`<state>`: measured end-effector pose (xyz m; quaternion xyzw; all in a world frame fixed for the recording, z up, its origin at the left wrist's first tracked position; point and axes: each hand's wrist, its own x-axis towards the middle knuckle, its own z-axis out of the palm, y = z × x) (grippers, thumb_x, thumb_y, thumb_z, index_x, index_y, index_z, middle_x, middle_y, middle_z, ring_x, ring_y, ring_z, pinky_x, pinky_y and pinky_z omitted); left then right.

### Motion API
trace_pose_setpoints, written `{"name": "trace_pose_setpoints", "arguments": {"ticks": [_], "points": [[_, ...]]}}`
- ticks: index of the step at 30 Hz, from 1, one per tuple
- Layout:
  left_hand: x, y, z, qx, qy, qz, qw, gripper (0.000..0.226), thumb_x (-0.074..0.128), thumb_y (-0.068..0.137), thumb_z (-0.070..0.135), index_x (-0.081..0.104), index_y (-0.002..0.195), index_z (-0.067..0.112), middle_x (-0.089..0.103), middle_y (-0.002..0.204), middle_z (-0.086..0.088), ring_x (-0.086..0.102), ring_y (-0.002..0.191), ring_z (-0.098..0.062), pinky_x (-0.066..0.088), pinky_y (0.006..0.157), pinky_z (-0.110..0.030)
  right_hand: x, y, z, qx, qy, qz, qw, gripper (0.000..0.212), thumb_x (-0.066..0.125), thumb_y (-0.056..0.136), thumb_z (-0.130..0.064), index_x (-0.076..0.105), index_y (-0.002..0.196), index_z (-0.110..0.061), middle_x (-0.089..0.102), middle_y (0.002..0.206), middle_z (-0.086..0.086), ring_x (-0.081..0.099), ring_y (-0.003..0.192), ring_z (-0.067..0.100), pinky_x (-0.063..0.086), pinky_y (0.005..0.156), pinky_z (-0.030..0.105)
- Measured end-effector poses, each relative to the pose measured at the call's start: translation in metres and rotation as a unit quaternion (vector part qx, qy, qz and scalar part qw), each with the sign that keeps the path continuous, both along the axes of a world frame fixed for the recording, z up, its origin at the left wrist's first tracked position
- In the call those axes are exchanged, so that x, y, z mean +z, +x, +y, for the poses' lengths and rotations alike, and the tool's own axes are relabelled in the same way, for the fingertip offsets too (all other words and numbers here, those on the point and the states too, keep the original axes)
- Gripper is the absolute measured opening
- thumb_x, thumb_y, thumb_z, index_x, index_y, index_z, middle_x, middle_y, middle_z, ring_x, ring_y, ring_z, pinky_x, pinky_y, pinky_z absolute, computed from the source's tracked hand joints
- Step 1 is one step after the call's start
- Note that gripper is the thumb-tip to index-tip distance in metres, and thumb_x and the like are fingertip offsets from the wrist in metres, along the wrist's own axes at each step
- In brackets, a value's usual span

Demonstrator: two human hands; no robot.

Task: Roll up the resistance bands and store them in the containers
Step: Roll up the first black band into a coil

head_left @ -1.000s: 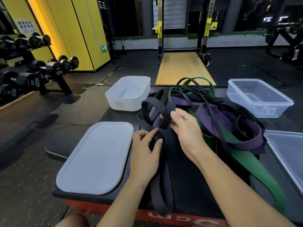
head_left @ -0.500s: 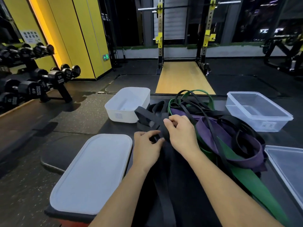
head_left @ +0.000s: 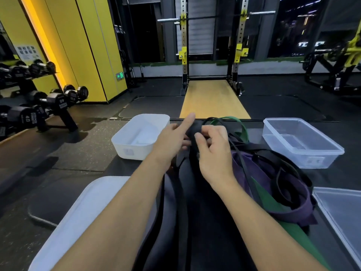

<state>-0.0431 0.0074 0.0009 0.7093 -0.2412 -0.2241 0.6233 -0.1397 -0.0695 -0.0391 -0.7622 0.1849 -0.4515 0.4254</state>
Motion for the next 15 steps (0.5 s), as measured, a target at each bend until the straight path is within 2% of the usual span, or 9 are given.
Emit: {"name": "trace_pose_setpoints", "arguments": {"ticks": [1, 3, 6, 7, 9, 11, 12, 14, 15], "points": [[0.01, 0.004, -0.009, -0.042, 0.012, 0.012, 0.999, 0.062, 0.069, 0.085, 0.068, 0.071, 0.101, 0.009, 0.075, 0.091, -0.012, 0.074, 0.085, -0.026, 0.06, 0.085, -0.034, 0.001, 0.0, -0.002, 0.014, -0.016, -0.01, 1.0, 0.011, 0.058, 0.103, -0.016, 0.066, 0.111, -0.015, 0.049, 0.112, -0.005, 0.057, 0.093, 0.009, 0.045, 0.08, 0.017], [0.031, 0.009, -0.028, -0.085, -0.005, 0.051, 0.995, 0.042, 0.08, 0.086, 0.047, 0.068, 0.098, 0.009, 0.068, 0.085, -0.009, 0.064, 0.079, -0.025, 0.053, 0.08, -0.034, 0.0, 0.001, -0.007, 0.031, -0.033, -0.014, 0.999, 0.011, 0.059, 0.102, -0.012, 0.067, 0.108, -0.015, 0.05, 0.109, -0.005, 0.057, 0.094, 0.01, 0.045, 0.082, 0.015], [0.041, 0.021, -0.055, -0.034, -0.033, 0.009, 0.999, 0.02, 0.077, 0.089, 0.005, 0.071, 0.106, -0.004, 0.069, 0.086, -0.01, 0.065, 0.078, -0.022, 0.056, 0.072, -0.029, -0.001, 0.007, -0.018, 0.019, -0.01, 0.017, 1.0, 0.008, 0.062, 0.1, -0.013, 0.066, 0.099, -0.02, 0.054, 0.103, -0.006, 0.057, 0.086, 0.002, 0.044, 0.078, 0.011], [0.039, 0.024, -0.061, -0.022, -0.039, -0.011, 0.999, 0.021, 0.075, 0.087, -0.002, 0.072, 0.107, -0.005, 0.069, 0.085, -0.009, 0.065, 0.076, -0.02, 0.056, 0.072, -0.027, -0.003, 0.01, -0.024, 0.015, 0.021, 0.024, 0.999, 0.01, 0.065, 0.098, -0.014, 0.065, 0.096, -0.024, 0.056, 0.101, -0.007, 0.059, 0.085, 0.001, 0.048, 0.079, 0.013], [0.033, 0.023, -0.068, -0.021, -0.071, -0.017, 0.997, 0.023, 0.072, 0.085, -0.009, 0.075, 0.106, -0.002, 0.07, 0.087, -0.008, 0.063, 0.077, -0.019, 0.054, 0.077, -0.029, -0.005, 0.015, -0.035, 0.014, 0.126, 0.02, 0.992, 0.013, 0.068, 0.094, -0.013, 0.066, 0.092, -0.026, 0.066, 0.098, -0.007, 0.065, 0.085, 0.007, 0.059, 0.083, 0.032], [0.025, 0.021, -0.071, -0.025, -0.113, -0.011, 0.993, 0.028, 0.067, 0.085, -0.014, 0.077, 0.102, 0.005, 0.071, 0.09, -0.008, 0.064, 0.079, -0.019, 0.053, 0.079, -0.029, 0.002, 0.018, -0.039, 0.051, 0.292, -0.029, 0.955, 0.017, 0.062, 0.094, -0.008, 0.07, 0.102, -0.02, 0.072, 0.097, -0.001, 0.066, 0.076, 0.012, 0.059, 0.072, 0.032], [0.019, 0.02, -0.07, -0.03, -0.13, -0.011, 0.991, 0.034, 0.063, 0.085, -0.017, 0.077, 0.101, 0.01, 0.071, 0.091, -0.009, 0.064, 0.082, -0.02, 0.053, 0.081, -0.031, 0.007, 0.021, -0.041, 0.079, 0.387, -0.062, 0.917, 0.019, 0.057, 0.095, -0.009, 0.071, 0.106, -0.015, 0.072, 0.094, 0.002, 0.061, 0.068, 0.013, 0.054, 0.065, 0.03], [0.005, 0.02, -0.067, -0.055, -0.151, -0.02, 0.987, 0.047, 0.057, 0.081, -0.022, 0.078, 0.102, 0.015, 0.071, 0.094, -0.012, 0.065, 0.087, -0.023, 0.053, 0.083, -0.038, 0.019, 0.026, -0.05, 0.129, 0.516, -0.081, 0.843, 0.029, 0.049, 0.1, -0.027, 0.072, 0.104, -0.01, 0.069, 0.083, 0.002, 0.046, 0.056, 0.012, 0.04, 0.055, 0.025], [-0.002, 0.021, -0.065, -0.072, -0.153, -0.03, 0.985, 0.051, 0.055, 0.08, -0.024, 0.077, 0.106, 0.014, 0.072, 0.096, -0.012, 0.066, 0.089, -0.023, 0.053, 0.084, -0.039, 0.023, 0.03, -0.057, 0.151, 0.536, -0.066, 0.828, 0.038, 0.046, 0.103, -0.04, 0.072, 0.101, -0.012, 0.064, 0.076, 0.0, 0.038, 0.053, 0.011, 0.034, 0.052, 0.024]]}}
